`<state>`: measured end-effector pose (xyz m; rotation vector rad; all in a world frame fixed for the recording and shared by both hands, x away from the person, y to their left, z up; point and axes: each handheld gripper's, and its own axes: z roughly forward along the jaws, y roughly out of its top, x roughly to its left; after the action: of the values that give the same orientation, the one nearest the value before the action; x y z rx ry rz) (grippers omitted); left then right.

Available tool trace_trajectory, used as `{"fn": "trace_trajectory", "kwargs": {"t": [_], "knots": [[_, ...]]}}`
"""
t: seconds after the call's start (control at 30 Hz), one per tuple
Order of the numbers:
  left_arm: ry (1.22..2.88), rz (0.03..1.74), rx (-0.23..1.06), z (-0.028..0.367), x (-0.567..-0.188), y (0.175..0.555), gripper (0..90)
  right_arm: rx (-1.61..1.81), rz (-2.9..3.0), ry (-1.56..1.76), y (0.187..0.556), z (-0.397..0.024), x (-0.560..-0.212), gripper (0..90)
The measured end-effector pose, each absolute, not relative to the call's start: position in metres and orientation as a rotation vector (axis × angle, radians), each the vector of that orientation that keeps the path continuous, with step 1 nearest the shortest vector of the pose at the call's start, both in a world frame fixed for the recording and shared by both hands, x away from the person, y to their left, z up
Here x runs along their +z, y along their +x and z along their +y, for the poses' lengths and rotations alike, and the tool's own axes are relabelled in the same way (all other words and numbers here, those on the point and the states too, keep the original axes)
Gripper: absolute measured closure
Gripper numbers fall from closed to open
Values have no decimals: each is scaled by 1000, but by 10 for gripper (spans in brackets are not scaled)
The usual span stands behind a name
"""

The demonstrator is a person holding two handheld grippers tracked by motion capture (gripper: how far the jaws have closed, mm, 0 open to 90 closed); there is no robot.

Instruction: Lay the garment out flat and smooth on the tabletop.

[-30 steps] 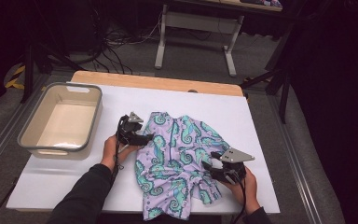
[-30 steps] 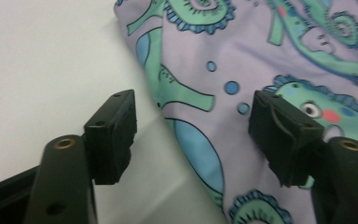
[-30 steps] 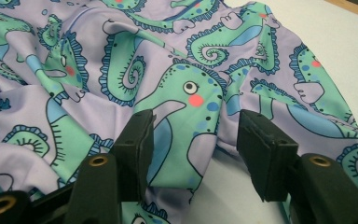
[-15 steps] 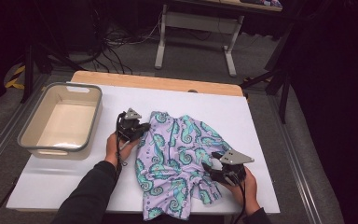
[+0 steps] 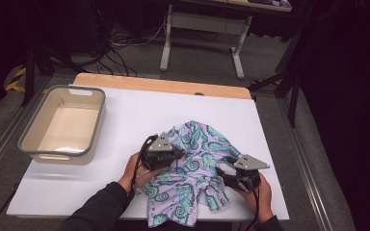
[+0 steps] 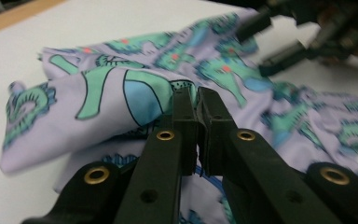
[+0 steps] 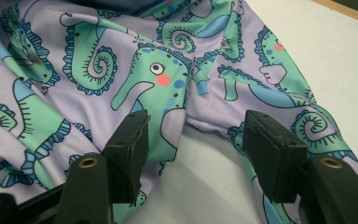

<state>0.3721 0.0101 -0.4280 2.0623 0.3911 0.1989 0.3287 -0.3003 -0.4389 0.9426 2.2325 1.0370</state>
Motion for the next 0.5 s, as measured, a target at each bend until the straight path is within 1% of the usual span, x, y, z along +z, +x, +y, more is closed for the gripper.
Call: {"fn": "trace_trajectory", "kwargs": {"t": [0.3, 0.5], "knots": [[2240, 253, 282, 20, -447, 336, 863, 1049, 2220, 932, 327, -297, -431, 405], [2279, 250, 277, 28, -454, 326, 859, 1110, 2193, 866, 322, -281, -413, 401]]}}
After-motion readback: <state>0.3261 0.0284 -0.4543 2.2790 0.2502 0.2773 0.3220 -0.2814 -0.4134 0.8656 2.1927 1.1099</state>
